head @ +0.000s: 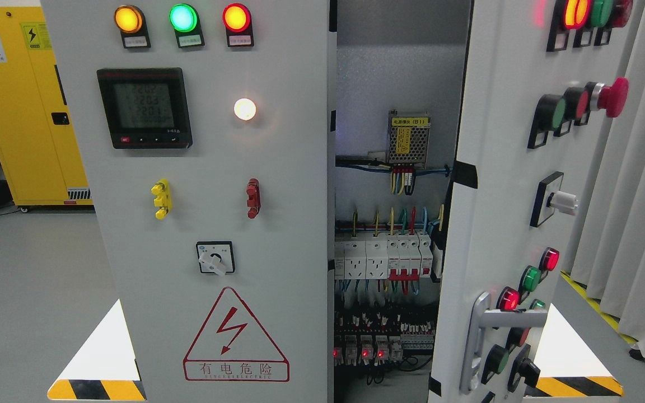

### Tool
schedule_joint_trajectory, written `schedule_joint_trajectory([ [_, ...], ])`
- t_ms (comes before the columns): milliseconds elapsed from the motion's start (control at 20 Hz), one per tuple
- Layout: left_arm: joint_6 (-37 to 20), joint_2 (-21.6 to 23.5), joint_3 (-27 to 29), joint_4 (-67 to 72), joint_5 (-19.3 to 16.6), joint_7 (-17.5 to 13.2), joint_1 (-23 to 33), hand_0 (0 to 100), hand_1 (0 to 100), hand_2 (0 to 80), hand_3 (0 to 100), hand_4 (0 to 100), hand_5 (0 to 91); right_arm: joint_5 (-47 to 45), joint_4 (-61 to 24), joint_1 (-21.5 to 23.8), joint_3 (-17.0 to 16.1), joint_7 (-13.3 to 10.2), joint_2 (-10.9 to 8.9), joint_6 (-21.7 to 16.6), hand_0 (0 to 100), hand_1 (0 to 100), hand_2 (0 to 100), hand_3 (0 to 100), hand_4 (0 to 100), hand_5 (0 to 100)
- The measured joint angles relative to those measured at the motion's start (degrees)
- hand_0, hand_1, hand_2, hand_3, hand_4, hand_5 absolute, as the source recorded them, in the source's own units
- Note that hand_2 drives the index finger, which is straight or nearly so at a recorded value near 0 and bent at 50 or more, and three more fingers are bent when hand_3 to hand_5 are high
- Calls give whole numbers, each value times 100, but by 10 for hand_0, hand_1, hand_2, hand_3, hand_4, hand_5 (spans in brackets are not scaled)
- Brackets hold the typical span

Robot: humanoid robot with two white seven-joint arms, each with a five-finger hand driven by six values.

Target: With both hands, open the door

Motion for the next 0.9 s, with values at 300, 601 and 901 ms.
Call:
schedule_joint_trajectory([
  [300, -302, 8, 25, -20, 50, -119, 1, 120, 556, 0, 0, 0, 0, -1, 10, -92, -65, -9, 0, -7, 0, 500, 40, 0, 0, 0],
  [601, -1619, 44, 347, -604, 76, -677, 322, 120, 556, 0, 0, 0, 0, -1, 14, -125, -216, -11, 0, -1, 0, 500, 40, 0, 0, 0],
  [901, -1812, 105, 640, -1911, 83, -3486, 921, 120, 556, 0, 0, 0, 0, -2, -36, -137, -305, 9, 0, 1, 0, 500, 40, 0, 0, 0],
])
